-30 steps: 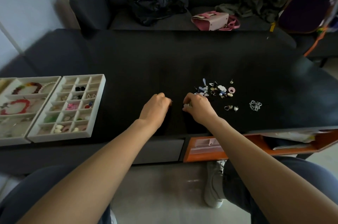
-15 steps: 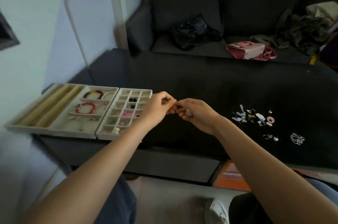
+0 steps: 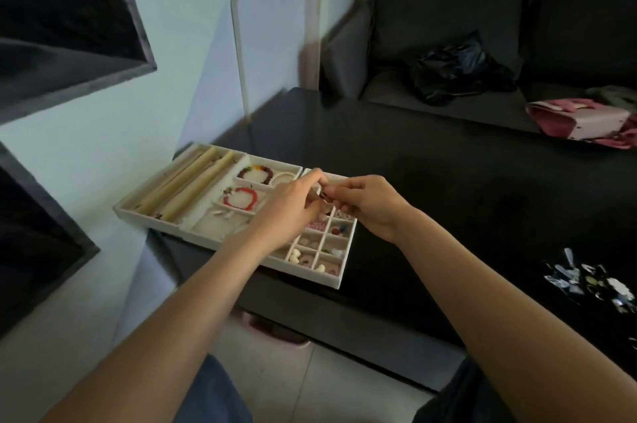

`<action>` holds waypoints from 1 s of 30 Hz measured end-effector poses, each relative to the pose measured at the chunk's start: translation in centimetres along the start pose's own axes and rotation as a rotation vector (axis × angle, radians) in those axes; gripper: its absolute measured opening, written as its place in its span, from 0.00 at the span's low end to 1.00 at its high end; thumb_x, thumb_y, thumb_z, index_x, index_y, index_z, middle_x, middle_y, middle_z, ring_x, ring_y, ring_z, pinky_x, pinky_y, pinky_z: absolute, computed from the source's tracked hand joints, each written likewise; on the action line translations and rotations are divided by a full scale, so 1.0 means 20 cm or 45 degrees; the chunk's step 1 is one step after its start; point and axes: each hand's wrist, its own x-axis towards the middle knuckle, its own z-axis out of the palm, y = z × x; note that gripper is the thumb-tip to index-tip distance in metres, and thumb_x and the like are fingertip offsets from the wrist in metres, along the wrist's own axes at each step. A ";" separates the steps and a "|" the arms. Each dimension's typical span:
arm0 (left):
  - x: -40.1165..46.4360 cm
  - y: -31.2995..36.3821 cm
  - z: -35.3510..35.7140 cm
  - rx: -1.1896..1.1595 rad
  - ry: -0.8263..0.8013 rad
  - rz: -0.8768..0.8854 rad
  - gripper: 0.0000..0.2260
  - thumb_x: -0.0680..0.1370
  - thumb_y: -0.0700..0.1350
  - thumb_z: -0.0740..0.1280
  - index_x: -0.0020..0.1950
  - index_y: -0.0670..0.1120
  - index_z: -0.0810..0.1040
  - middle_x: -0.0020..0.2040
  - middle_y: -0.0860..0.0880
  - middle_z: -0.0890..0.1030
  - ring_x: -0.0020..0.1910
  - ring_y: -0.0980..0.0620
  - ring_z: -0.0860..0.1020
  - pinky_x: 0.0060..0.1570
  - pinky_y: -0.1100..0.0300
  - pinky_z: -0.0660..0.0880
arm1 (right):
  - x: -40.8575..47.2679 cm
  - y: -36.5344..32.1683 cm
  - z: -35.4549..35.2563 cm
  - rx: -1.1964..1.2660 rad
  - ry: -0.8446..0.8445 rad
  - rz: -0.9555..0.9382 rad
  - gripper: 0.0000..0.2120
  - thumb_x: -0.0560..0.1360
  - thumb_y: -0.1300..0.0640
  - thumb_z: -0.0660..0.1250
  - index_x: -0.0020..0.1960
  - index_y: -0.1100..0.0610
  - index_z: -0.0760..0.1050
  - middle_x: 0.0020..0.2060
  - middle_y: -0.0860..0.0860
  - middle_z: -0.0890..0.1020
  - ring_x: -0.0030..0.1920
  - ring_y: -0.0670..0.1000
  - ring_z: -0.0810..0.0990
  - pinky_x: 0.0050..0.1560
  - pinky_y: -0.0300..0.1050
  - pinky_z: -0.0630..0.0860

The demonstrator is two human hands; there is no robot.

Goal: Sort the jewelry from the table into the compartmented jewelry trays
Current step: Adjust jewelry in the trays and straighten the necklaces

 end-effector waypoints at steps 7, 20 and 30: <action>0.00 -0.24 -0.02 -0.175 0.110 -0.237 0.14 0.79 0.41 0.64 0.63 0.51 0.71 0.50 0.52 0.82 0.50 0.57 0.79 0.50 0.64 0.74 | 0.21 0.05 0.13 -0.043 -0.054 0.138 0.06 0.74 0.62 0.69 0.50 0.62 0.80 0.36 0.52 0.81 0.31 0.43 0.76 0.33 0.33 0.75; 0.05 -0.38 -0.02 -0.300 0.002 -0.620 0.22 0.74 0.40 0.70 0.64 0.50 0.66 0.53 0.50 0.81 0.55 0.52 0.78 0.61 0.50 0.73 | 0.38 0.17 0.23 -0.676 -0.093 -0.254 0.03 0.73 0.59 0.70 0.47 0.57 0.81 0.36 0.51 0.84 0.32 0.40 0.80 0.33 0.31 0.75; -0.01 -0.35 -0.05 0.219 0.035 -0.429 0.19 0.76 0.32 0.61 0.64 0.46 0.74 0.58 0.49 0.79 0.56 0.51 0.77 0.51 0.60 0.74 | 0.42 0.22 0.24 -0.784 -0.018 -0.214 0.04 0.75 0.56 0.68 0.45 0.56 0.79 0.39 0.49 0.81 0.38 0.45 0.79 0.33 0.32 0.73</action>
